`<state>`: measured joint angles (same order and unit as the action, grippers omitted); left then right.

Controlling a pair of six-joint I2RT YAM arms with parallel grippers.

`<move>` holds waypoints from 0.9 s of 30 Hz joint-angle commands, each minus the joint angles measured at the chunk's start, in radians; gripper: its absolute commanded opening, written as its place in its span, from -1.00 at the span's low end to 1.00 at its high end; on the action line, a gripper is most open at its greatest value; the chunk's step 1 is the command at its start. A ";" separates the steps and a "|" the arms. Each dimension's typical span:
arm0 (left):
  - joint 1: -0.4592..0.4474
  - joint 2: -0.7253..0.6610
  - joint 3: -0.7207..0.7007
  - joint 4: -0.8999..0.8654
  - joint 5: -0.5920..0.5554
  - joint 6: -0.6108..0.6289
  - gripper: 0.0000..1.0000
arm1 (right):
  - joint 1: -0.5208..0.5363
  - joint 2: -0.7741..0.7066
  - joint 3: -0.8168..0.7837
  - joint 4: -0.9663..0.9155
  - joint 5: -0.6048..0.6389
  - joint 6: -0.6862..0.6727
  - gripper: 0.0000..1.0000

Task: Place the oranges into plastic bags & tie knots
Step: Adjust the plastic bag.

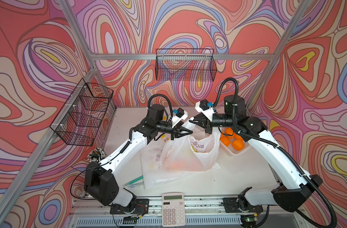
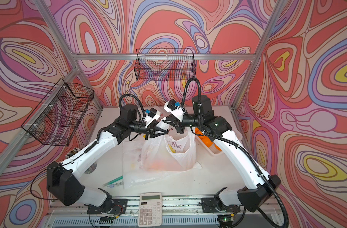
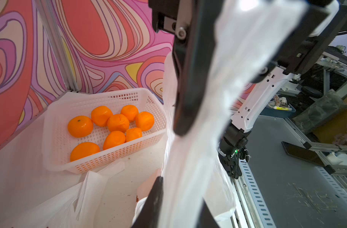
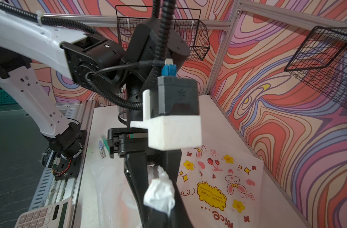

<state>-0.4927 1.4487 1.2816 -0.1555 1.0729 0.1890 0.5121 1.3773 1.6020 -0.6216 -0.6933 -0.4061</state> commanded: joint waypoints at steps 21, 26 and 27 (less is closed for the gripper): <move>-0.133 -0.124 -0.143 0.188 -0.485 -0.094 -0.14 | 0.003 -0.003 0.004 0.061 0.125 0.118 -1.00; -0.133 -0.123 -0.155 0.196 -0.485 -0.101 -0.74 | 0.003 -0.003 0.008 0.060 0.151 0.122 -1.00; -0.133 -0.123 -0.156 0.194 -0.483 -0.101 -0.84 | 0.003 -0.005 0.010 0.060 0.158 0.122 -1.00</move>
<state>-0.6239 1.3293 1.1175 0.0040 0.5980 0.0826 0.5121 1.3773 1.6020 -0.5690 -0.5629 -0.2882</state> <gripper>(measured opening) 0.142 0.047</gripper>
